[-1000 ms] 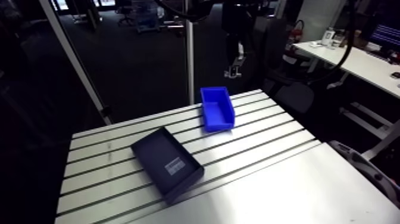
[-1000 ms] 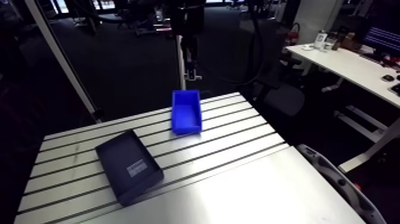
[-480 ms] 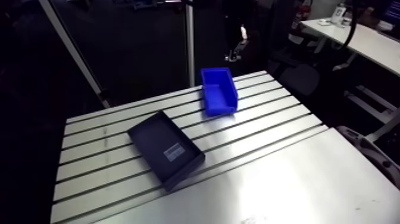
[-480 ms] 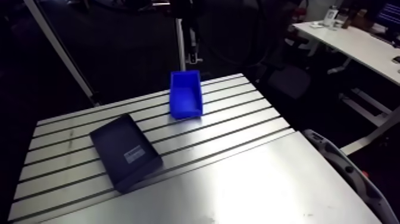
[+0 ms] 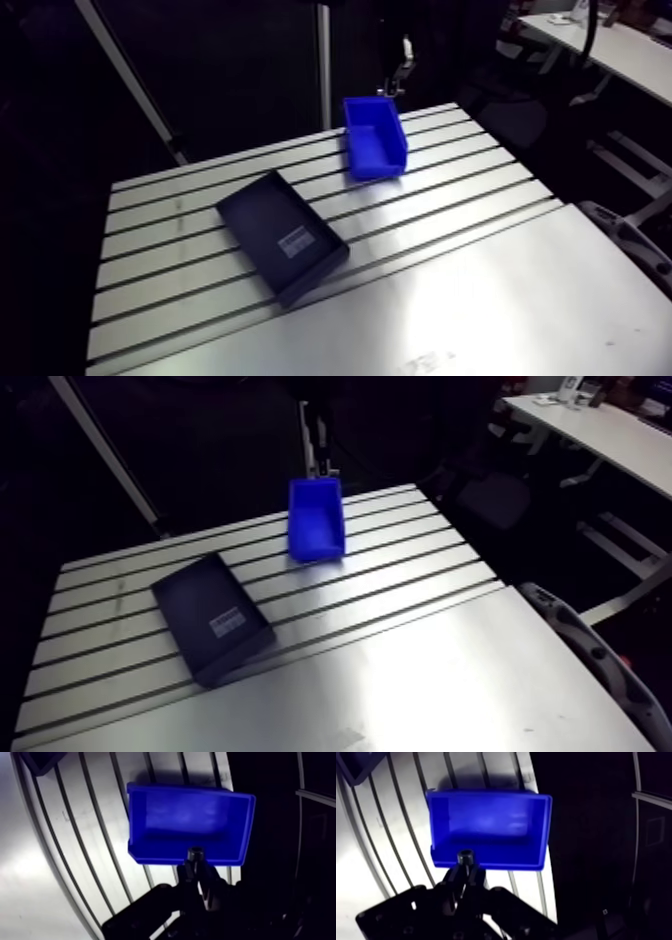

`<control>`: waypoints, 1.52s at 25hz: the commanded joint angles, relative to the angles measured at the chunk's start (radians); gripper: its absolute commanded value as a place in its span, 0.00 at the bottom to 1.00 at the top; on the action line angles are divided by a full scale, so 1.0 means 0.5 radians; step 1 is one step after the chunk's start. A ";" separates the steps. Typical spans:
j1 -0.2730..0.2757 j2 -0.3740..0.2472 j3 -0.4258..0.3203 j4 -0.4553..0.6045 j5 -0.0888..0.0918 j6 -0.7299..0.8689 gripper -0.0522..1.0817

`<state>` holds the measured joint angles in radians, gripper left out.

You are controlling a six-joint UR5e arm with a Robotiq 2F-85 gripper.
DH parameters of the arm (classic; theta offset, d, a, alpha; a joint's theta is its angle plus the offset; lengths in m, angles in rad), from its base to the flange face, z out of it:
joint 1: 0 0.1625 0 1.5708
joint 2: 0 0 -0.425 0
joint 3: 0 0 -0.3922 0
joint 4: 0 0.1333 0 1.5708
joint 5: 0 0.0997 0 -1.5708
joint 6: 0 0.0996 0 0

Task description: Pick up the M10 bolt from the tray and put it into the blue bin.

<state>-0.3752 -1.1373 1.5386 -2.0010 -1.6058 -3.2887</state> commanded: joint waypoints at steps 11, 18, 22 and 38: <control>0.045 0.187 0.004 -0.145 -0.024 0.096 0.97; 0.045 0.264 0.020 -0.160 -0.020 0.160 0.97; 0.045 0.298 0.032 -0.203 -0.027 0.160 0.97; 0.066 0.371 0.063 -0.227 -0.073 0.169 0.94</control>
<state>-0.3429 -0.9593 1.5688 -2.1142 -1.6215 -3.2041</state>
